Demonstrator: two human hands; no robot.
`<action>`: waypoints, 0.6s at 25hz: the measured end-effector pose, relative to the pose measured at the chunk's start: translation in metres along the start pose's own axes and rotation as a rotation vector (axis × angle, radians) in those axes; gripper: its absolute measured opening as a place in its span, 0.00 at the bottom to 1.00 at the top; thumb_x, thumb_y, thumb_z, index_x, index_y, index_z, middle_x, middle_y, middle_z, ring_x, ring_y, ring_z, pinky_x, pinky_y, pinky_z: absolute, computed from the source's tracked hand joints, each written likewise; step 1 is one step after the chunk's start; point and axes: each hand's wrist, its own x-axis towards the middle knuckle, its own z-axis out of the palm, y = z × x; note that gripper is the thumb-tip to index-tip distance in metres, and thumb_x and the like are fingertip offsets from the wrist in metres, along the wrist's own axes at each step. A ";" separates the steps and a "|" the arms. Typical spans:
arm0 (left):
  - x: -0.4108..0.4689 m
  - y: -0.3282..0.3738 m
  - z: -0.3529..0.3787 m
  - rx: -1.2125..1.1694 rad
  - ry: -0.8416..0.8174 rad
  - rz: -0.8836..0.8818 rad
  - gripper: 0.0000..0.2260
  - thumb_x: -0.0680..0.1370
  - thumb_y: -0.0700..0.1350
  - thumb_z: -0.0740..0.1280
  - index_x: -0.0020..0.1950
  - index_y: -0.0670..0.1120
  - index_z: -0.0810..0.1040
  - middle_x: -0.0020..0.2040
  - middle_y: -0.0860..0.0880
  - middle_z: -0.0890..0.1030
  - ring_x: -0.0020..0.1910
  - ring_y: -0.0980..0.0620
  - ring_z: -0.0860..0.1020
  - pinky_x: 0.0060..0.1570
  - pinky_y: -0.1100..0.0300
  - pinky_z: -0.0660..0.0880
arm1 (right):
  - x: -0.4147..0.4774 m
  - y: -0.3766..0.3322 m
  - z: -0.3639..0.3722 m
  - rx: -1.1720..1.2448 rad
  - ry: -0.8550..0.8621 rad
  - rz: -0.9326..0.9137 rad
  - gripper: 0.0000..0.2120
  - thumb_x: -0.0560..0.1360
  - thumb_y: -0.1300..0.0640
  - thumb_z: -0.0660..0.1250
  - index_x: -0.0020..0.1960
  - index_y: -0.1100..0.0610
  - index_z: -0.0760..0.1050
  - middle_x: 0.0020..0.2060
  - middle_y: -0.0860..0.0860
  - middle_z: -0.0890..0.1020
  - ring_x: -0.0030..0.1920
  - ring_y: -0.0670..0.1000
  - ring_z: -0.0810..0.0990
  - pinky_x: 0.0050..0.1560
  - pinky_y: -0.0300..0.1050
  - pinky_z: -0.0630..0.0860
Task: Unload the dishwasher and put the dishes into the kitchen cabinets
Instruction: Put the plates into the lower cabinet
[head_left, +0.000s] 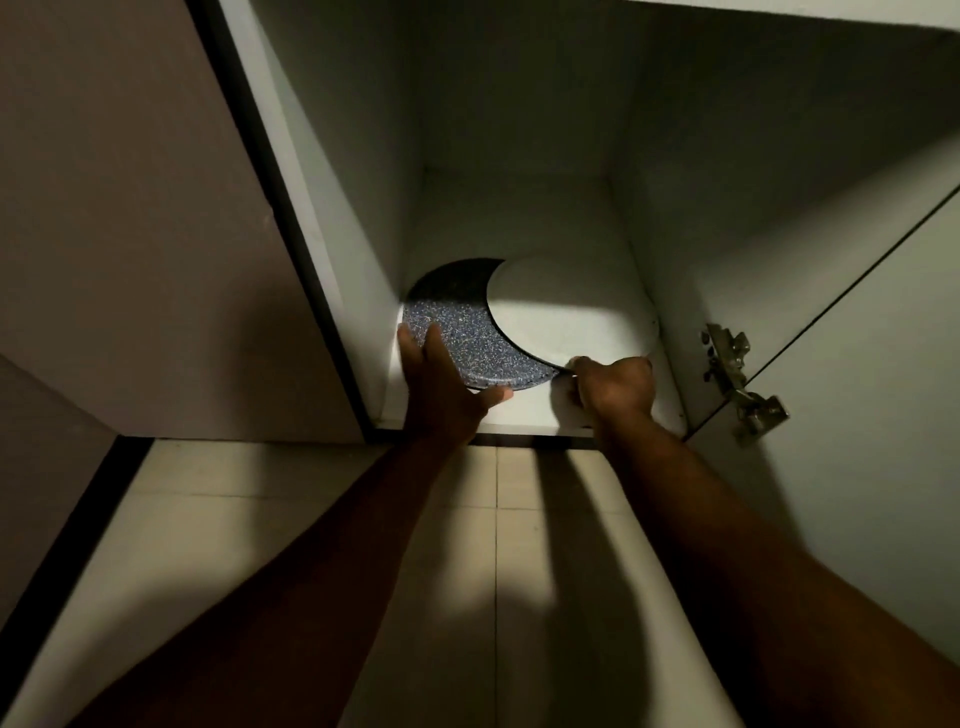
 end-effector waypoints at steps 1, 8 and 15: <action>0.001 0.000 0.004 0.015 0.035 0.014 0.51 0.65 0.56 0.78 0.77 0.39 0.55 0.78 0.37 0.46 0.78 0.40 0.49 0.75 0.50 0.54 | -0.021 -0.013 -0.005 -0.037 -0.008 -0.011 0.40 0.58 0.44 0.74 0.64 0.62 0.67 0.59 0.62 0.78 0.52 0.61 0.82 0.53 0.53 0.80; 0.017 0.000 0.022 0.132 0.393 0.049 0.26 0.68 0.45 0.75 0.61 0.38 0.70 0.60 0.39 0.71 0.59 0.39 0.70 0.60 0.49 0.67 | -0.048 0.009 0.005 -0.569 0.088 -0.691 0.22 0.72 0.59 0.66 0.64 0.59 0.68 0.61 0.60 0.67 0.59 0.63 0.69 0.58 0.53 0.68; 0.020 -0.007 0.036 0.638 0.309 0.412 0.10 0.75 0.49 0.61 0.53 0.47 0.75 0.48 0.47 0.77 0.50 0.42 0.76 0.47 0.49 0.70 | -0.017 0.029 0.003 -0.729 0.150 -0.958 0.11 0.71 0.54 0.65 0.48 0.60 0.74 0.45 0.60 0.75 0.46 0.62 0.73 0.45 0.53 0.71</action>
